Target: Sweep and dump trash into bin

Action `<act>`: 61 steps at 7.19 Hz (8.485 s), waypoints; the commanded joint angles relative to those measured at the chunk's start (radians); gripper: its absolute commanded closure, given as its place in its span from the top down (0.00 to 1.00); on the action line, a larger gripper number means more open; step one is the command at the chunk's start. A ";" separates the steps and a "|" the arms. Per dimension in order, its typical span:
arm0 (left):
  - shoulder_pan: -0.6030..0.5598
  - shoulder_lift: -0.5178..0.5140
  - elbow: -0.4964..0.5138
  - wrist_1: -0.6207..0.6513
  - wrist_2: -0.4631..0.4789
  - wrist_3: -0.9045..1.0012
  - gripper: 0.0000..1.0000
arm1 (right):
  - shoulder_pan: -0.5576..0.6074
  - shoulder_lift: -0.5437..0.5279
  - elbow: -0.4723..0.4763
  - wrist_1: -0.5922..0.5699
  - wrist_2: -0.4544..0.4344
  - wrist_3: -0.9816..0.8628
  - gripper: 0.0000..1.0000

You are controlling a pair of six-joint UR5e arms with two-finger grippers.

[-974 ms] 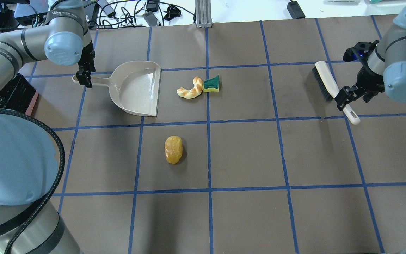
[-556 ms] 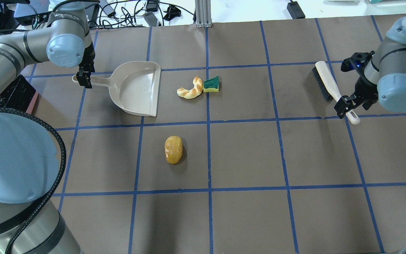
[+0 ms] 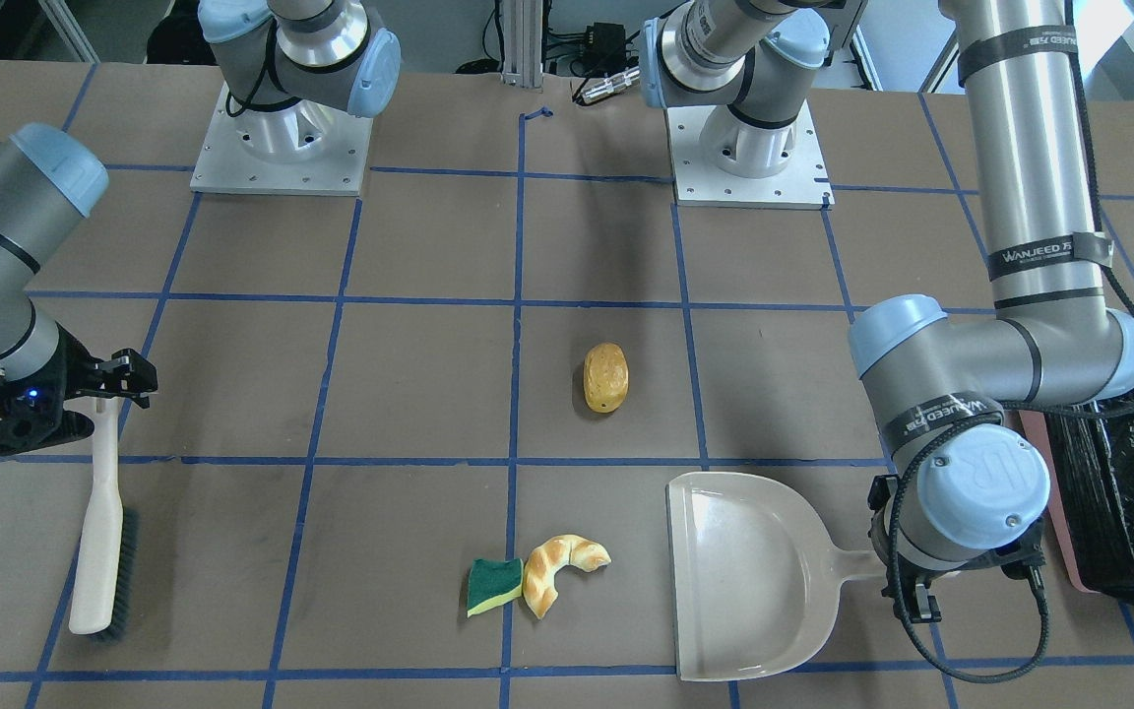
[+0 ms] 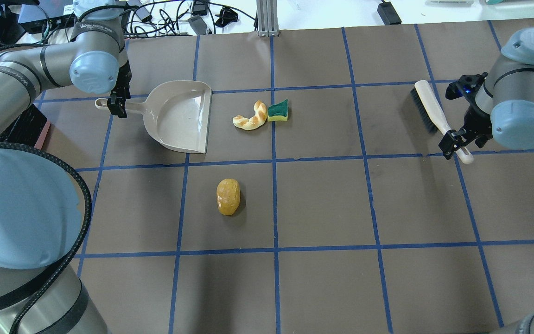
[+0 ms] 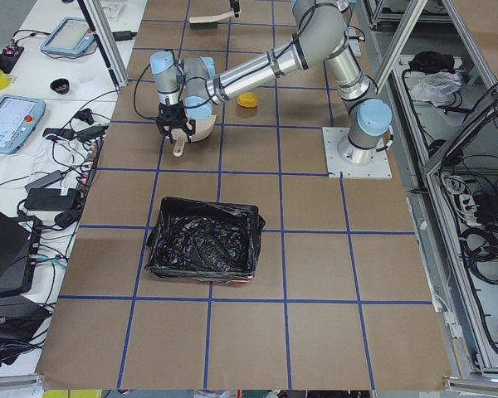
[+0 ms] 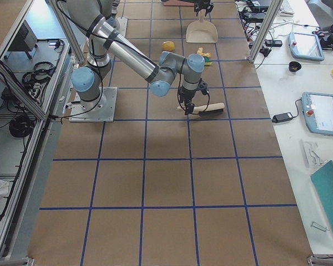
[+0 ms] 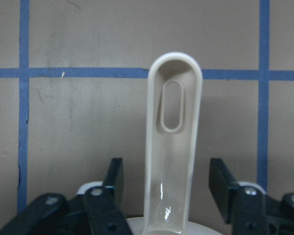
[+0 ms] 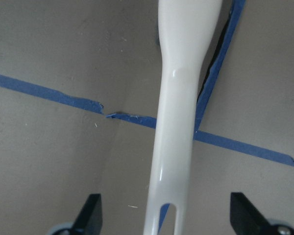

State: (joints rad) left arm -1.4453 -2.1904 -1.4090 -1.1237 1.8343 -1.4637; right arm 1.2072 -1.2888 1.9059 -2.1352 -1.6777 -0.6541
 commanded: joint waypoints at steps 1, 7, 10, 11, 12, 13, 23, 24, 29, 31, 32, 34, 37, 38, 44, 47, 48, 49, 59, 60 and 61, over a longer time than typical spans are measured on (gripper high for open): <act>-0.001 0.001 -0.011 0.004 0.000 0.017 0.44 | 0.000 0.003 -0.001 0.000 0.007 0.002 0.78; -0.012 0.003 0.010 0.061 -0.010 0.031 0.00 | 0.002 0.009 -0.005 -0.026 0.013 0.013 0.64; -0.052 -0.032 0.094 0.003 0.000 -0.036 0.00 | 0.000 0.028 -0.004 -0.052 0.048 0.014 0.64; -0.067 -0.047 0.134 -0.063 0.008 -0.061 0.00 | 0.002 0.028 -0.004 -0.052 0.047 0.014 0.64; -0.087 -0.063 0.152 -0.103 0.010 -0.079 0.00 | 0.002 0.019 -0.004 -0.049 0.046 0.021 0.63; -0.098 -0.071 0.151 -0.111 0.010 -0.083 0.00 | 0.000 0.019 -0.004 -0.049 0.035 0.024 0.55; -0.167 -0.071 0.153 -0.195 0.106 -0.178 0.00 | 0.064 -0.040 -0.013 -0.031 0.065 0.126 0.07; -0.167 -0.071 0.151 -0.195 0.111 -0.178 0.00 | 0.128 -0.040 -0.013 -0.028 0.079 0.278 0.07; -0.167 -0.069 0.151 -0.194 0.117 -0.178 0.00 | 0.392 0.020 -0.166 0.072 0.193 0.686 0.07; -0.167 -0.069 0.151 -0.194 0.117 -0.178 0.00 | 0.501 0.112 -0.237 0.069 0.168 0.760 0.07; -0.167 -0.069 0.151 -0.194 0.117 -0.178 0.00 | 0.538 0.158 -0.267 0.074 0.155 0.807 0.07; -0.167 -0.068 0.148 -0.192 0.117 -0.178 0.00 | 0.650 0.219 -0.338 0.133 0.086 0.940 0.07; -0.167 -0.065 0.150 -0.186 0.118 -0.179 0.00 | 0.721 0.279 -0.361 0.143 0.099 1.063 0.04; -0.167 -0.063 0.150 -0.186 0.118 -0.179 0.00 | 0.751 0.279 -0.361 0.135 0.107 1.091 0.04; -0.167 -0.064 0.150 -0.183 0.106 -0.178 0.00 | 0.828 0.327 -0.482 0.114 0.333 1.258 0.04; -0.167 -0.063 0.145 -0.179 0.083 -0.155 0.00 | 0.828 0.332 -0.508 0.110 0.421 1.310 0.04; -0.167 -0.061 0.142 -0.151 0.027 -0.099 0.00 | 0.828 0.329 -0.508 0.112 0.426 1.321 0.04; -0.167 -0.057 0.122 -0.087 -0.030 -0.034 0.00 | 0.827 0.316 -0.508 0.136 0.406 1.323 0.05; -0.046 0.010 0.068 -0.025 -0.158 0.194 0.00 | 0.808 0.235 -0.492 0.395 0.108 1.130 0.07; -0.023 0.040 0.058 -0.078 -0.089 0.238 0.00 | 0.816 0.212 -0.482 0.458 0.119 1.146 0.06; -0.003 0.082 0.047 -0.149 -0.055 0.238 0.00 | 0.819 0.150 -0.432 0.487 0.197 1.157 0.05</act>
State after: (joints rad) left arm -1.4715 -2.1517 -1.3520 -1.2028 1.7323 -1.2397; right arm 2.0216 -1.0838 1.4333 -1.6929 -1.5422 0.4902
